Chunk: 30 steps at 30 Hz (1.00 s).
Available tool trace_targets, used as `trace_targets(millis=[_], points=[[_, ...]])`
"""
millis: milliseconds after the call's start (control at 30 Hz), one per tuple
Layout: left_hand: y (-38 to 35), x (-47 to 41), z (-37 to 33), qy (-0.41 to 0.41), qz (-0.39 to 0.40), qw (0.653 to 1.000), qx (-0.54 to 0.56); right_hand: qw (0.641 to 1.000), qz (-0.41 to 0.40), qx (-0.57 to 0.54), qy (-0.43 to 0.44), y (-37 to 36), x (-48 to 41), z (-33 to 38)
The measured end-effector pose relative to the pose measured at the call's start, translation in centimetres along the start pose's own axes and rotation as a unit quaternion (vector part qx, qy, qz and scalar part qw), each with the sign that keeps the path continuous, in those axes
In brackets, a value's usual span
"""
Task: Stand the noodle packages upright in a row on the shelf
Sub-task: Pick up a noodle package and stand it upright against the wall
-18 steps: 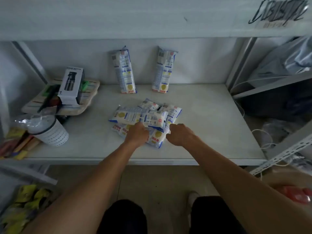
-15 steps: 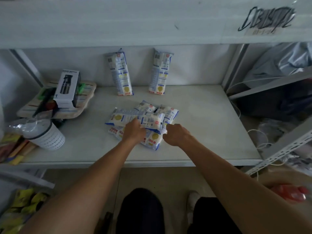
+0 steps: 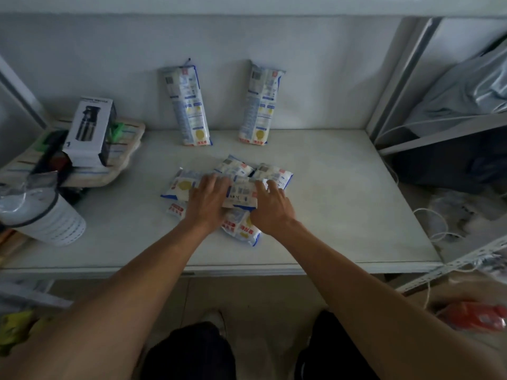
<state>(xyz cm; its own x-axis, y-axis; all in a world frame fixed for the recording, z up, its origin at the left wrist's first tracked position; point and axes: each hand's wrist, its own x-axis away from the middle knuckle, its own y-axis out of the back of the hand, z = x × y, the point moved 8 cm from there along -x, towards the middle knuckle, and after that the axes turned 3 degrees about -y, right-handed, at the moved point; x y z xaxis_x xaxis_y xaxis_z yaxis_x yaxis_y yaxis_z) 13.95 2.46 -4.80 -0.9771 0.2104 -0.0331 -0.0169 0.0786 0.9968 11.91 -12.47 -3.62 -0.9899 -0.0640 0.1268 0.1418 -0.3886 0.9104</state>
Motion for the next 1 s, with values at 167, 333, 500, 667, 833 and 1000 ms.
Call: trace_targets(millis=[167,333,500,667,833,1000], points=[[0.5,-0.9,0.3,-0.031,0.013,0.999,-0.029,0.999,0.013,0.042,0.022,-0.4,-0.7,0.5],[0.6,-0.9,0.6,-0.046,-0.008,0.997,-0.06,0.999,-0.006,0.05,0.01,-0.5,-1.8,1.3],[2.4,-0.1,0.3,-0.087,-0.073,0.992,-0.059,0.995,-0.087,0.029,0.031,-0.3,-2.2,0.9],[6.5,-1.0,0.2,-0.064,-0.127,0.99,0.024,0.973,-0.135,-0.185,-0.006,3.3,-1.9,-0.7],[8.4,-1.0,-1.4,-0.029,-0.137,0.975,0.171,0.852,-0.111,-0.489,-0.151,4.6,-0.5,-4.5],[8.8,-2.2,-2.6,0.017,-0.108,0.93,0.35,0.794,0.045,-0.599,-0.095,3.1,0.1,-4.4]])
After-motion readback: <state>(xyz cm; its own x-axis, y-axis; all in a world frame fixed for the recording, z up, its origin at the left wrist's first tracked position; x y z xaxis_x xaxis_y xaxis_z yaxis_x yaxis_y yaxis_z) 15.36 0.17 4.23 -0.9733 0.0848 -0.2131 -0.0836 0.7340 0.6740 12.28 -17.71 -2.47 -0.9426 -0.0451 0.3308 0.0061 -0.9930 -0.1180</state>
